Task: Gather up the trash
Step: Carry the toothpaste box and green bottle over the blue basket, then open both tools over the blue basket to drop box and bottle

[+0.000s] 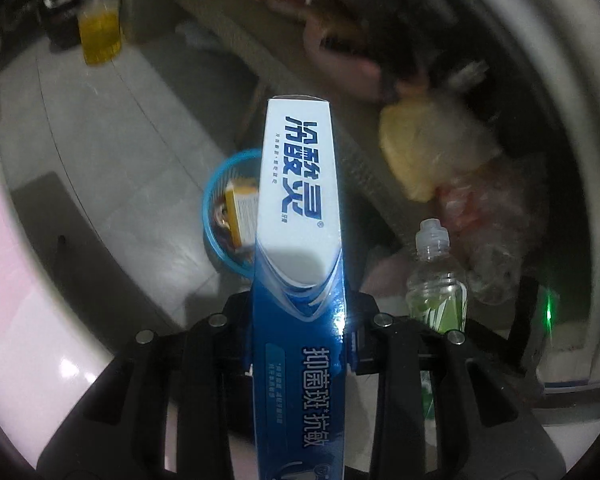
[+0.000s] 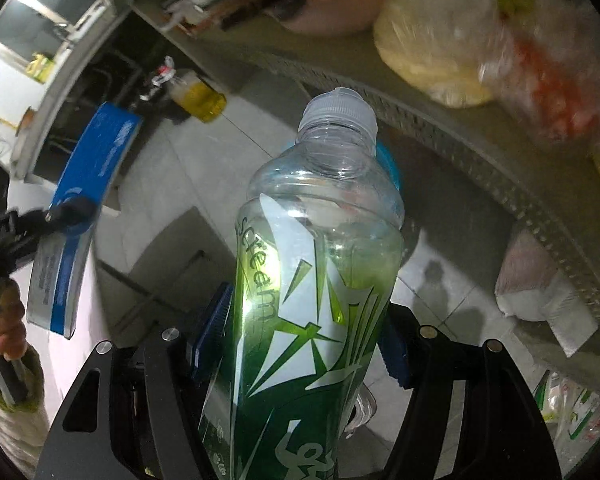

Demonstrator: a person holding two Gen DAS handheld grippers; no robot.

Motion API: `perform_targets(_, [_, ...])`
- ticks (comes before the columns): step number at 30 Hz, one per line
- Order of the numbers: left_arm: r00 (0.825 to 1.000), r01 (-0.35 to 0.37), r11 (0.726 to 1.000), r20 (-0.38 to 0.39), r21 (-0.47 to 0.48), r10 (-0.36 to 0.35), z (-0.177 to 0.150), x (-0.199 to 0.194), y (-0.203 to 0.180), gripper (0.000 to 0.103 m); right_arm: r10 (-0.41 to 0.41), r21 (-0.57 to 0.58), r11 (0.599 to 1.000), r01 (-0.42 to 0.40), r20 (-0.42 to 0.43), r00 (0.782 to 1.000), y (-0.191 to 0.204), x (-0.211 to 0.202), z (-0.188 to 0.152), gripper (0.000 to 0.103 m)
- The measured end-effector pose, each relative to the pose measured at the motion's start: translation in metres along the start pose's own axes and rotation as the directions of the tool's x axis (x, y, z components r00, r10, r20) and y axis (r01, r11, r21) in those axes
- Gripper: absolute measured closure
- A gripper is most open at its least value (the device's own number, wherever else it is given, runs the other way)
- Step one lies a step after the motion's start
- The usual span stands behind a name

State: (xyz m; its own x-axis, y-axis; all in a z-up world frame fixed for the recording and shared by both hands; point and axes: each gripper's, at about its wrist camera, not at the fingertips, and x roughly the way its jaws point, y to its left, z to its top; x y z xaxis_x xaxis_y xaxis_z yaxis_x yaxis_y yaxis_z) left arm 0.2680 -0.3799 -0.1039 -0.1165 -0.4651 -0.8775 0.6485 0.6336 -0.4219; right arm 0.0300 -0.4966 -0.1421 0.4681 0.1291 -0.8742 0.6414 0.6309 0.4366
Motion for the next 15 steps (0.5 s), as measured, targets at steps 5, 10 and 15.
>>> perform_targets(5, [0.987, -0.088, 0.996, -0.134, -0.022, 0.084, 0.039, 0.084, 0.004, 0.072, -0.003, 0.022, 1.0, 0.004, -0.064, 0.998, -0.004, 0.051, 0.018, 0.038])
perform_targets(10, [0.963, -0.152, 0.987, -0.235, -0.053, 0.135, 0.061, 0.153, 0.016, 0.072, 0.0, 0.012, 1.0, 0.001, -0.11, 0.994, -0.013, 0.101, 0.043, 0.038])
perform_targets(15, [0.944, -0.203, 0.976, -0.281, -0.081, 0.173, 0.074, 0.196, 0.031, 0.072, -0.058, -0.03, 0.998, 0.054, -0.144, 0.988, -0.014, 0.16, 0.08, 0.038])
